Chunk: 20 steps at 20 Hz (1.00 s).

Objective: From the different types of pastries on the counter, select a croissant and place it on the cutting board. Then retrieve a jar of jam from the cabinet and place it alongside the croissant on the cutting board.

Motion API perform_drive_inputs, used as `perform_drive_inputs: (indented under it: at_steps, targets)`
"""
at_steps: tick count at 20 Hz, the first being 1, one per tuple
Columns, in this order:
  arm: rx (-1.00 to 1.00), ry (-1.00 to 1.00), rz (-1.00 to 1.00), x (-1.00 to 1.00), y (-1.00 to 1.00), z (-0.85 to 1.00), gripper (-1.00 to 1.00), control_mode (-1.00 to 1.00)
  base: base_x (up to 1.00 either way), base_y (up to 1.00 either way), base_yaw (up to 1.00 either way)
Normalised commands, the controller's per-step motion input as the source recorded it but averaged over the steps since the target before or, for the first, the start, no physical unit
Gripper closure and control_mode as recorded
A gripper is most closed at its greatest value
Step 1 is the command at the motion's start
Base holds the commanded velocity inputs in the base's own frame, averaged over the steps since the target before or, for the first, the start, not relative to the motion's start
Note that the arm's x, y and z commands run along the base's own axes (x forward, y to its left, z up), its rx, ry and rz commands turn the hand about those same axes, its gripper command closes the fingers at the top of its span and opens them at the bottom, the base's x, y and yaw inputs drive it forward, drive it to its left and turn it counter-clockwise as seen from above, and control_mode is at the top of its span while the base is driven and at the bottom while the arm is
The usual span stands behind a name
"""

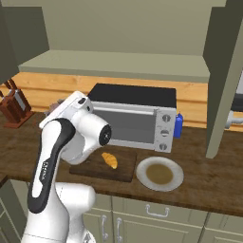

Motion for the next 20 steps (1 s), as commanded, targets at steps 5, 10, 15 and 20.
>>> perform_drive_inputs:
  at_steps: [5,10,15,20]
  targets:
    - [-0.05,0.22,0.16,0.00,-0.47,-0.50,1.00,-1.00,0.00,0.00,0.00]
    - [-0.08,0.38,0.09,0.00,-0.45,-0.94,1.00,-1.00,0.00,0.00,0.00]
    - [-0.02,0.19,0.01,0.07,-0.11,-0.68,1.00,-1.00,0.00,0.00,0.00]
    - [0.00,0.00,0.00,0.16,0.00,-0.19,1.00,-1.00,0.00,0.00,0.00]
